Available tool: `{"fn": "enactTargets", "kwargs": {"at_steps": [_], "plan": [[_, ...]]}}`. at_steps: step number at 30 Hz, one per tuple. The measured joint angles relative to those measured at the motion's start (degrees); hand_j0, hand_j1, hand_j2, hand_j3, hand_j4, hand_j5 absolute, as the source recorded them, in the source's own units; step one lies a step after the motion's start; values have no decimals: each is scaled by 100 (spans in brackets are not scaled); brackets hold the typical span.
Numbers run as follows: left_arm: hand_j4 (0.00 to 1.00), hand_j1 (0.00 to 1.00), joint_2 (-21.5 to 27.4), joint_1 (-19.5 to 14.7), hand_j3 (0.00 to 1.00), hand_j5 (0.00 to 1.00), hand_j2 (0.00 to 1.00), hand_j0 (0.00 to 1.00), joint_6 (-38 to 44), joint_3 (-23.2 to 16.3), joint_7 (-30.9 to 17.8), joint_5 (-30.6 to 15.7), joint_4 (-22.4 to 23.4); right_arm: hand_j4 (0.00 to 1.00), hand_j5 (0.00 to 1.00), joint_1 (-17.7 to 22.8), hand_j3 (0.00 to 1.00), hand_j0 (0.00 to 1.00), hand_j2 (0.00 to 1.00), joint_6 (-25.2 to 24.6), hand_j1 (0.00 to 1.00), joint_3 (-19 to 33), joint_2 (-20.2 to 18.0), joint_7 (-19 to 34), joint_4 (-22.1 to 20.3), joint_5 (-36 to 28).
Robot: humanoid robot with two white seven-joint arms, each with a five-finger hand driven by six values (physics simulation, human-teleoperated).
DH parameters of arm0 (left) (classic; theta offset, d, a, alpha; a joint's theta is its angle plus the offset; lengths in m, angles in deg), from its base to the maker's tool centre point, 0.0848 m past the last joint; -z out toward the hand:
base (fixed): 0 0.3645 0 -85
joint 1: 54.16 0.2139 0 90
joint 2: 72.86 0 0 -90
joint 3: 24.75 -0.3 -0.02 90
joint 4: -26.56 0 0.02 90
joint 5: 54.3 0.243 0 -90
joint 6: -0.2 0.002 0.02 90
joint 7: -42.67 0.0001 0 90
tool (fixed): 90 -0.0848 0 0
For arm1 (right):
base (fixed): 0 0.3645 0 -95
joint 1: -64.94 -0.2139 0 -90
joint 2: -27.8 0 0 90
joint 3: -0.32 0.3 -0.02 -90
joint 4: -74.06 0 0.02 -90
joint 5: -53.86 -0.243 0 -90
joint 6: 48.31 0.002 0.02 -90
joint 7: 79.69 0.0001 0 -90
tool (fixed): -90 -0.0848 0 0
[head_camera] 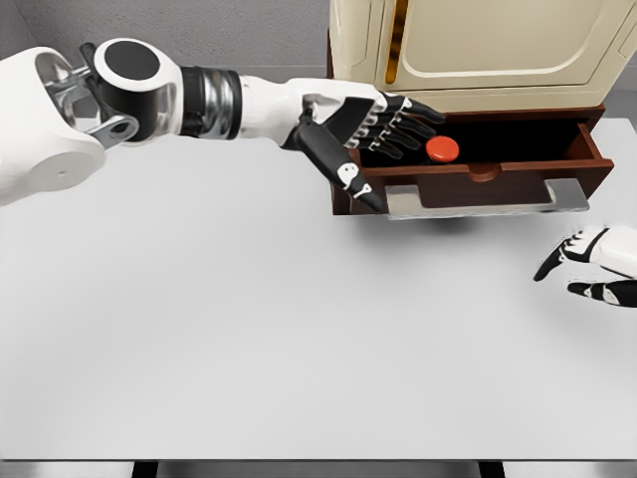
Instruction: Put the switch into the drawer with left arm, and close the drawer with right arm
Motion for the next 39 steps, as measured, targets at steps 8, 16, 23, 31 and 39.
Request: {"fn": "enactTargets", "kwargs": {"at_steps": [8, 16, 23, 31, 39], "plan": [[100, 100, 53, 0, 100, 100, 100, 100, -2, 7, -28, -10, -48, 60, 60, 202, 60, 60, 60, -3, 60, 244, -4, -1, -11, -9], [100, 100, -79, 9, 100, 100, 100, 100, -22, 27, -20, 25, 26, 60, 60, 220, 60, 60, 60, -4, 60, 266, -5, -1, -6, -19], [100, 100, -374, 26, 100, 100, 100, 100, -25, 35, 34, 118, 407, 60, 60, 378, 60, 60, 60, -4, 60, 400, -3, -1, -6, -16], [100, 100, -692, 220, 100, 100, 100, 100, -24, 34, 48, 408, 886, 61, 61, 378, 61, 61, 61, -4, 61, 458, 10, -1, -14, -40], [100, 100, -823, 281, 100, 100, 100, 100, -31, 34, 49, 485, 1142, 61, 61, 422, 61, 61, 61, -4, 61, 466, 22, -1, -14, -41]]}}
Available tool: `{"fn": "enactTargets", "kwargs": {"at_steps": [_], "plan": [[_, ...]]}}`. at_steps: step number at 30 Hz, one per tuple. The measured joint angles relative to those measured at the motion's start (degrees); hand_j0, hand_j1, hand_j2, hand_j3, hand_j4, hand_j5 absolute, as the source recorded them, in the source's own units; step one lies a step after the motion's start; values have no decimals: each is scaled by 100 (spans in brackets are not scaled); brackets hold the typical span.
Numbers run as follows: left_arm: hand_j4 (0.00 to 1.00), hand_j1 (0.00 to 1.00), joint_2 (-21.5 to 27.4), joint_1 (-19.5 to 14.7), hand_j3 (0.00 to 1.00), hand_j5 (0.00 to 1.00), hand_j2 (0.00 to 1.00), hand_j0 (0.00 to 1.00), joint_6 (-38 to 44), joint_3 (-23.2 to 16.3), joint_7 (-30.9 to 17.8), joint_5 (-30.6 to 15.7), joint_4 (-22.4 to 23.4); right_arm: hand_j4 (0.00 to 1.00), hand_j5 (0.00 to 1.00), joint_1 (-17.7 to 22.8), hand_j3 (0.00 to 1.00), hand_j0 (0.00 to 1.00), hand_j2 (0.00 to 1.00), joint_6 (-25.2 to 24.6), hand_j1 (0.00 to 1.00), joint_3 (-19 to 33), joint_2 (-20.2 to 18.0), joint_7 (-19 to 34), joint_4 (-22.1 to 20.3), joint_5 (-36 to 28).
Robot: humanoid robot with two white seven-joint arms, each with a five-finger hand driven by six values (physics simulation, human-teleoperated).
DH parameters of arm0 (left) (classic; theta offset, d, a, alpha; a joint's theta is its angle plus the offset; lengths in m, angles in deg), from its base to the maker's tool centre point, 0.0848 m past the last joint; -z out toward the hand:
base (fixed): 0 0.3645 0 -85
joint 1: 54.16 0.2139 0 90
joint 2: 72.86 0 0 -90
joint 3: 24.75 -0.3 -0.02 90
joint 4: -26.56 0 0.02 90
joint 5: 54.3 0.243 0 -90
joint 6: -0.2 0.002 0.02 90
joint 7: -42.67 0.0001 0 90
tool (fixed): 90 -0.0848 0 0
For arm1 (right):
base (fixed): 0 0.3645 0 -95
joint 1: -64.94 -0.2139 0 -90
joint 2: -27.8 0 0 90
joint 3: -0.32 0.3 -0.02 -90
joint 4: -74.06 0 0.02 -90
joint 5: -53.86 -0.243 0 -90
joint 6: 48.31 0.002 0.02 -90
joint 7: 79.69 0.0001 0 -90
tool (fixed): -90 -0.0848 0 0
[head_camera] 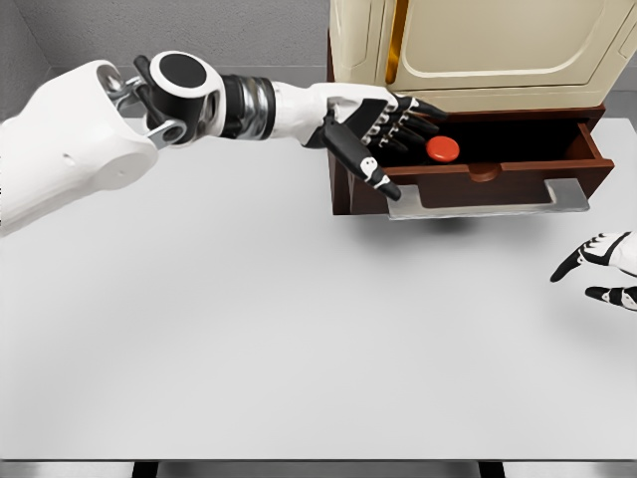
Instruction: Put the switch into the drawer with left arm, and close the drawer with right arm
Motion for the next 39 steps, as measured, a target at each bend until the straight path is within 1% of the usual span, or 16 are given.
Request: {"fn": "enactTargets", "kwargs": {"at_steps": [8, 9, 11, 20, 24, 27, 31, 39], "plan": [[100, 100, -221, 0, 100, 100, 100, 100, -1, 0, -13, 7, 265, 61, 61, 44, 61, 61, 61, 0, 61, -4, 0, 0, 27, 6], [100, 100, -247, 9, 100, 100, 100, 100, -1, 0, -14, 26, 300, 61, 61, 167, 61, 61, 61, 1, 61, -3, -1, 0, 27, 9], [100, 100, -304, 35, 100, 100, 100, 100, -10, 34, -12, 32, 342, 61, 61, 185, 61, 61, 61, 1, 61, 1, 6, 0, 24, 11], [100, 100, -429, 44, 100, 100, 100, 100, -21, 61, -9, 69, 382, 61, 61, 176, 61, 61, 61, 0, 61, 38, 18, 0, 22, 13], [100, 100, -570, 35, 100, 100, 100, 100, -29, 34, -21, 128, 387, 61, 61, 167, 61, 61, 61, 0, 61, 38, 17, 0, 24, 10], [100, 100, -713, -9, 100, 100, 100, 100, -29, 19, -29, 165, 424, 61, 61, 149, 61, 61, 61, 0, 61, 40, 17, 0, 22, 8], [100, 100, -965, -70, 100, 100, 100, 100, -38, 18, -43, 189, 613, 61, 61, 149, 61, 61, 61, 0, 61, 40, 18, 0, 21, 7], [100, 100, -1072, -193, 100, 100, 100, 100, -69, 122, -62, 187, 673, 60, 60, 97, 60, 60, 60, -1, 60, 41, 22, 0, 15, -3]]}}
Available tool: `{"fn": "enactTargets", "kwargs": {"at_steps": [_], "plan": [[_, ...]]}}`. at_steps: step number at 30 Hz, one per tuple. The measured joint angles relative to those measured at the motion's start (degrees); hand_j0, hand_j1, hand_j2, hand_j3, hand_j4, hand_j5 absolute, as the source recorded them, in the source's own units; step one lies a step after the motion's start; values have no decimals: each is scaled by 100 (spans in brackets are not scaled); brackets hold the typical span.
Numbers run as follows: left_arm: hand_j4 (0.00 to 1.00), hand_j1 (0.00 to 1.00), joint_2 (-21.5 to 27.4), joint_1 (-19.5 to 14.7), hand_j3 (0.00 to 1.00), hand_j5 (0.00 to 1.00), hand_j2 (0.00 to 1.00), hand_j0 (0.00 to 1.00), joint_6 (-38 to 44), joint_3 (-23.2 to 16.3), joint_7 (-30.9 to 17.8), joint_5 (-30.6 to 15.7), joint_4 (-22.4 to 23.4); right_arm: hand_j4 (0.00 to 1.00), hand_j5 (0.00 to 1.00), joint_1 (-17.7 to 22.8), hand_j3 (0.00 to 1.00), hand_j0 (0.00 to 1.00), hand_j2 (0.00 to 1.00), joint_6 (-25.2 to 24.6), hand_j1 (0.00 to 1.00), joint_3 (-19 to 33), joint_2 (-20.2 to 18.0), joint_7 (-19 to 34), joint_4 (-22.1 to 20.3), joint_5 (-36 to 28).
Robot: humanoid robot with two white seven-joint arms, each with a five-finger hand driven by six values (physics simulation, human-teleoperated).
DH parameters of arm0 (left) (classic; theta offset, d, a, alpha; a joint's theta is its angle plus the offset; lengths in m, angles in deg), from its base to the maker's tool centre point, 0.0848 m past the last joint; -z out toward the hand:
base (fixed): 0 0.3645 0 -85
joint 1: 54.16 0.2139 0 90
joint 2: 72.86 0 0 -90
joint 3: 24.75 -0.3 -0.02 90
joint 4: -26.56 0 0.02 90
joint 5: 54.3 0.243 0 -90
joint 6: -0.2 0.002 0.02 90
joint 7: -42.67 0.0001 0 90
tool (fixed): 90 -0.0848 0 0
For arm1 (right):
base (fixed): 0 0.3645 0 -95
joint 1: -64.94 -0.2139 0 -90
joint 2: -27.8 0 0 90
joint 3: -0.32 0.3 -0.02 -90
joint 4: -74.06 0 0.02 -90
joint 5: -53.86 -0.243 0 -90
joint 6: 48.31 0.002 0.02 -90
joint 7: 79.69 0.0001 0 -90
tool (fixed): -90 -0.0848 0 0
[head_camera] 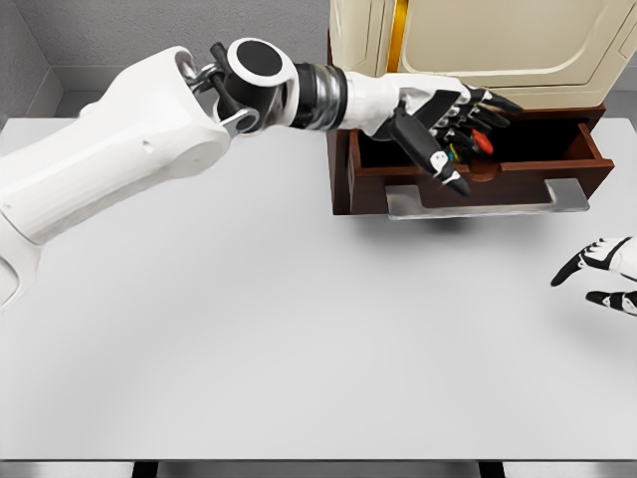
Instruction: Put the switch into the drawer with left arm, and close the drawer with right arm
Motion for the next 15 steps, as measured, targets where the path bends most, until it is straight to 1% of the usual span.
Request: {"fn": "enactTargets", "kwargs": {"at_steps": [6, 8, 10, 12, 15], "plan": [[100, 100, -45, -9, 100, 100, 100, 100, -3, 50, -33, 2, -27, 60, 60, 18, 60, 60, 60, 0, 60, -20, 3, 0, -2, -13], [100, 100, -26, -79, 100, 100, 100, 100, -30, 59, -122, 3, -96, 60, 60, 0, 60, 60, 60, 0, 60, -28, 4, 0, -8, -14], [100, 100, 142, -88, 100, 100, 100, 100, -76, 68, -231, -2, -423, 60, 60, 9, 60, 60, 60, 1, 60, -31, 4, 0, -14, -15], [100, 100, 423, -88, 100, 100, 100, 100, -99, 126, -287, -18, -889, 61, 61, 0, 61, 61, 61, 0, 61, -37, 4, 0, -17, -16], [100, 100, 818, -79, 100, 100, 100, 100, -146, 190, -345, -39, -1415, 60, 60, -44, 60, 60, 60, 0, 60, -41, 4, 0, -24, -17]]}}
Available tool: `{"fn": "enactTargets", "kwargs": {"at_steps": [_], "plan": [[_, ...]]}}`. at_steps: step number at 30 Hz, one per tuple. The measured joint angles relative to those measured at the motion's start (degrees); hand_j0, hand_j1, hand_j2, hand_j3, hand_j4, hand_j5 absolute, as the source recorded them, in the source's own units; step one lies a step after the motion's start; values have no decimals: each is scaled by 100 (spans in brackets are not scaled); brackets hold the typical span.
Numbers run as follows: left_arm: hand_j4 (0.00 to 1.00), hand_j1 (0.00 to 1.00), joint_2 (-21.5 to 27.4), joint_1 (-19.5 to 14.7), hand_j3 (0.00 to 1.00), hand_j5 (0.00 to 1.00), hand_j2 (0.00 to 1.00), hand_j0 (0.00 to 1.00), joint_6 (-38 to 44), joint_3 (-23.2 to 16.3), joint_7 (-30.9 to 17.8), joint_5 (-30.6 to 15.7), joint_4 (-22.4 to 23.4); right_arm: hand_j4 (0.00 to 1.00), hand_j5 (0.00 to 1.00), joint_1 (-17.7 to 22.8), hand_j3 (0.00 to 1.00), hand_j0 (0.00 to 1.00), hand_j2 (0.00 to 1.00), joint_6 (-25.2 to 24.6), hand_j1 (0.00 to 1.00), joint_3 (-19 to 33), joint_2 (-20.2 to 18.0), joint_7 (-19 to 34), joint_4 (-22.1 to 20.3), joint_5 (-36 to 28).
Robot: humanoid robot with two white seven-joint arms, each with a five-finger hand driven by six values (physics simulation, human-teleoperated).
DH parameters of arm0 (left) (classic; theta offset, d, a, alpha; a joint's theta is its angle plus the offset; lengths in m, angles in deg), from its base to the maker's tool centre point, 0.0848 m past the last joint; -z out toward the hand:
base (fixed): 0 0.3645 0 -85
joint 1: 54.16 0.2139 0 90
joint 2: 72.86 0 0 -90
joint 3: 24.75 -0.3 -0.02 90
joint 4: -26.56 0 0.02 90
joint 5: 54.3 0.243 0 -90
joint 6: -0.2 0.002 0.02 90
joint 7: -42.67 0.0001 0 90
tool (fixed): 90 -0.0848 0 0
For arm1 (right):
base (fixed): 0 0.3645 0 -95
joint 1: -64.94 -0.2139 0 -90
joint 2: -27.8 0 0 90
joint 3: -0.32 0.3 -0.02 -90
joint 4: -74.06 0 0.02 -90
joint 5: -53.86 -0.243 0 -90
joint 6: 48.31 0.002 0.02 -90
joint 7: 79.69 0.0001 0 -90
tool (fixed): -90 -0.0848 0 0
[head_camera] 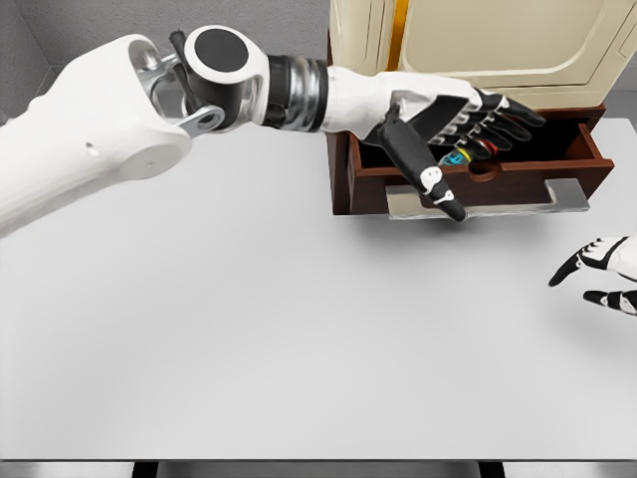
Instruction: Put the switch into the drawer with left arm, and close the drawer with right arm
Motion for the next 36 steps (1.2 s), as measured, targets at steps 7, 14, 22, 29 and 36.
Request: {"fn": "enactTargets", "kwargs": {"at_steps": [7, 14, 22, 29, 36], "plan": [[100, 100, 2049, 281, 100, 100, 100, 100, -1041, 123, -737, -147, -1164, 56, 56, -360, 56, 56, 56, -1, 56, -25, -23, 0, -10, -5], [100, 100, 3713, 299, 100, 100, 100, 100, -2097, 119, -945, 752, -1206, 56, 56, -1107, 56, 56, 56, -8, 56, -316, -38, -1, -34, -38], [100, 100, 4012, 62, 100, 100, 100, 100, -2741, -373, -966, 4938, -179, 56, 56, -1266, 56, 56, 56, 1, 56, -835, -14, 0, -5, -8], [100, 100, 4122, 70, 100, 100, 100, 100, -5007, -170, -969, 6873, 86, 57, 57, -1582, 57, 57, 57, -3, 57, -1034, 13, 1, 38, 4], [100, 100, 3950, 229, 100, 100, 100, 100, -5355, 59, -968, 7053, 207, 58, 58, -1644, 58, 58, 58, -6, 58, -1229, 73, 12, 228, -12]]}}
